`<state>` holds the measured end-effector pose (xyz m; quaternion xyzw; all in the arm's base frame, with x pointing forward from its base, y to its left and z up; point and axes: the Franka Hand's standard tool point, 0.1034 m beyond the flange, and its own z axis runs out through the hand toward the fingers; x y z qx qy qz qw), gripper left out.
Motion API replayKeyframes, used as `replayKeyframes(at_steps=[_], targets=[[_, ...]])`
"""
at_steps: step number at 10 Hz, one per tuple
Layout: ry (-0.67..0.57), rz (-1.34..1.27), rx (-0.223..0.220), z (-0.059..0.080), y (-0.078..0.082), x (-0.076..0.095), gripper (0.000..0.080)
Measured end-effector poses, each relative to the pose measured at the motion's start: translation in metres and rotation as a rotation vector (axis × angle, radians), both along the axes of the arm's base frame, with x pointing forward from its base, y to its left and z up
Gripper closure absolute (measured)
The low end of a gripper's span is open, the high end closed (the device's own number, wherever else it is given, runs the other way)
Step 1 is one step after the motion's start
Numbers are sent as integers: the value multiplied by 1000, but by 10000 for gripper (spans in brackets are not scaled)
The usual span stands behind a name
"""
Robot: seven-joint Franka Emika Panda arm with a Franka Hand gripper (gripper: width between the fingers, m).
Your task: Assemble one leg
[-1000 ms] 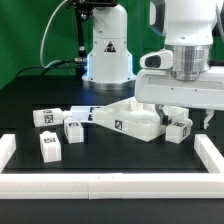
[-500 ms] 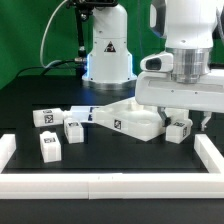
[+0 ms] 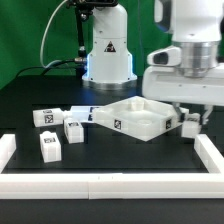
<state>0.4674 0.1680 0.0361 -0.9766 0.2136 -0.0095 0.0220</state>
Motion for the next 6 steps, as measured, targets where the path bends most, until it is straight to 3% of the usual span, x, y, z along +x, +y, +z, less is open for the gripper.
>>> replayKeyframes(at_steps=[1, 2, 3, 6], targets=[[10, 17, -1, 0, 21, -8, 520], [16, 28, -2, -2, 30, -14, 520], [21, 44, -6, -5, 34, -19, 520], [30, 46, -13, -10, 26, -22, 518]])
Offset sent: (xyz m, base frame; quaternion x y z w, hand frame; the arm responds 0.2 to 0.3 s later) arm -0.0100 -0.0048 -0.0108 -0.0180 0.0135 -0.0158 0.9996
